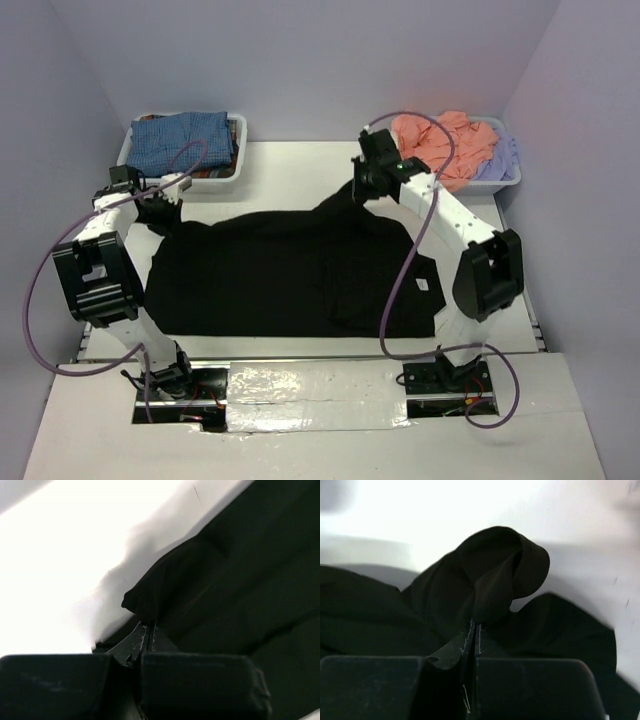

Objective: Fold and stack the long sleeve shirts
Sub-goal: Fold the shirt

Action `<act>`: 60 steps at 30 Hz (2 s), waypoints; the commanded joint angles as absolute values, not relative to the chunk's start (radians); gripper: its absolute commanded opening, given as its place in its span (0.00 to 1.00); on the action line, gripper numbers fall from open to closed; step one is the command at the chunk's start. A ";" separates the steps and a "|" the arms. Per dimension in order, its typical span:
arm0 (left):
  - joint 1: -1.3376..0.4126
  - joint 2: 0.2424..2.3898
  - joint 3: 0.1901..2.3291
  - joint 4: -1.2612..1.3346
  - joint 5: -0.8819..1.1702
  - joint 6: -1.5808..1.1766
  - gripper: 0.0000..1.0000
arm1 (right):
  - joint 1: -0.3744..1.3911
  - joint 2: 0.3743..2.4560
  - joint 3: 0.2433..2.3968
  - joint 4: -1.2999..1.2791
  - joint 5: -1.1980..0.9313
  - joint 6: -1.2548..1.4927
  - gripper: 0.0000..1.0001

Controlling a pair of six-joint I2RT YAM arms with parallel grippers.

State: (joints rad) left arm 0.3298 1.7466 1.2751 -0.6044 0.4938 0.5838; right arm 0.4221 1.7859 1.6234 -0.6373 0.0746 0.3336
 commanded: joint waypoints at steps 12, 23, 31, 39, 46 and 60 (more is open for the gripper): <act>0.405 1.575 1.203 -0.973 0.525 1.204 0.00 | 0.606 1.365 1.102 -0.583 0.163 0.342 0.00; 0.405 1.532 1.157 -1.187 0.505 1.405 0.61 | 0.753 1.411 1.042 -0.545 0.190 0.371 0.00; 0.390 1.552 1.207 -0.932 0.488 1.049 0.61 | 0.793 1.460 1.012 -0.520 0.189 0.425 0.00; 0.345 1.706 1.212 -0.718 0.311 0.724 0.59 | 0.796 1.473 0.996 -0.506 0.169 0.443 0.00; 0.324 1.764 1.203 -0.712 0.322 0.681 0.57 | 0.799 1.476 0.985 -0.509 0.176 0.449 0.00; 0.324 1.727 1.166 -0.718 0.399 0.689 0.29 | 0.799 1.491 1.000 -0.532 0.210 0.437 0.00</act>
